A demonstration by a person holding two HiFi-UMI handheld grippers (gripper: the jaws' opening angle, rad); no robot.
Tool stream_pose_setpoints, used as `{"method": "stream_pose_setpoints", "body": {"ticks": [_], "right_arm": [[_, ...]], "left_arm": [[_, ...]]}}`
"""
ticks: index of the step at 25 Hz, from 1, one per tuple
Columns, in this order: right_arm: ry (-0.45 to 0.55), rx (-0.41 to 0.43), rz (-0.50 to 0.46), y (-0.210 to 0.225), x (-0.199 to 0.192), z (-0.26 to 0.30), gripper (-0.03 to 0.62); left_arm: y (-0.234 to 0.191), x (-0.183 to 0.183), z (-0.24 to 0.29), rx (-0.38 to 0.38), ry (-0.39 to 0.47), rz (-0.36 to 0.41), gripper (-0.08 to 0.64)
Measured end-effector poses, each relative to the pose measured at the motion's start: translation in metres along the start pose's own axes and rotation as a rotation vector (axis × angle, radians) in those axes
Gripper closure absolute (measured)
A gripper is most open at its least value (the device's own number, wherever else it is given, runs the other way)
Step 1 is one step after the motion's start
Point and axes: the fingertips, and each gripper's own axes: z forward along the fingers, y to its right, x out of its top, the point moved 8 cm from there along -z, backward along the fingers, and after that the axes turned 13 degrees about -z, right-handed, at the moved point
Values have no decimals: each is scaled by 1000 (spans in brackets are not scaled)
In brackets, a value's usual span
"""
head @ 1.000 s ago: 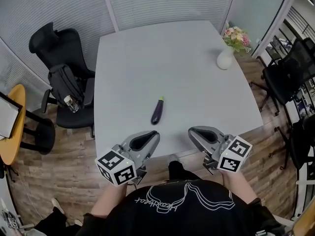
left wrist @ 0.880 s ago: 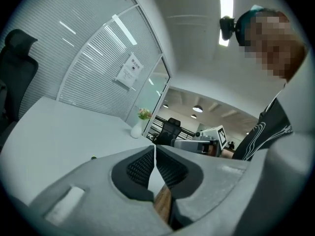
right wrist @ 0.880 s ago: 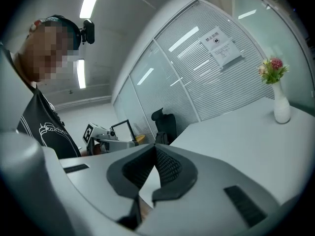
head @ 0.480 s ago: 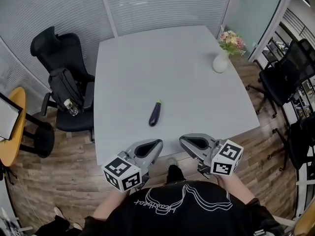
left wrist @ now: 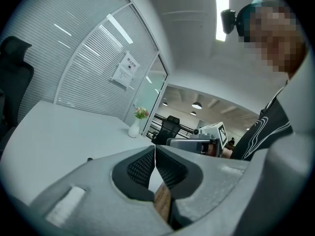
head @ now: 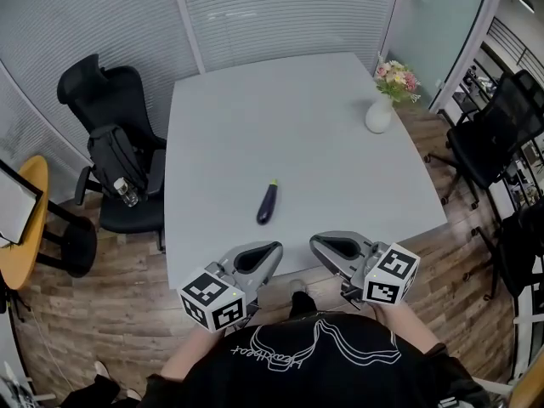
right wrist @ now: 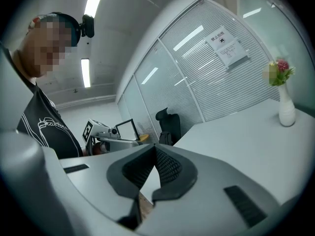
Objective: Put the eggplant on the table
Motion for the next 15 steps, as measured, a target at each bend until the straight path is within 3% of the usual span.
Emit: {"method": "stream_pose_setpoints", "body": {"ticks": [15], "right_arm": [[-6,-10,18,21,-1,1,584]], "left_arm": [[-9,8,16,21,-9,12,543]]}}
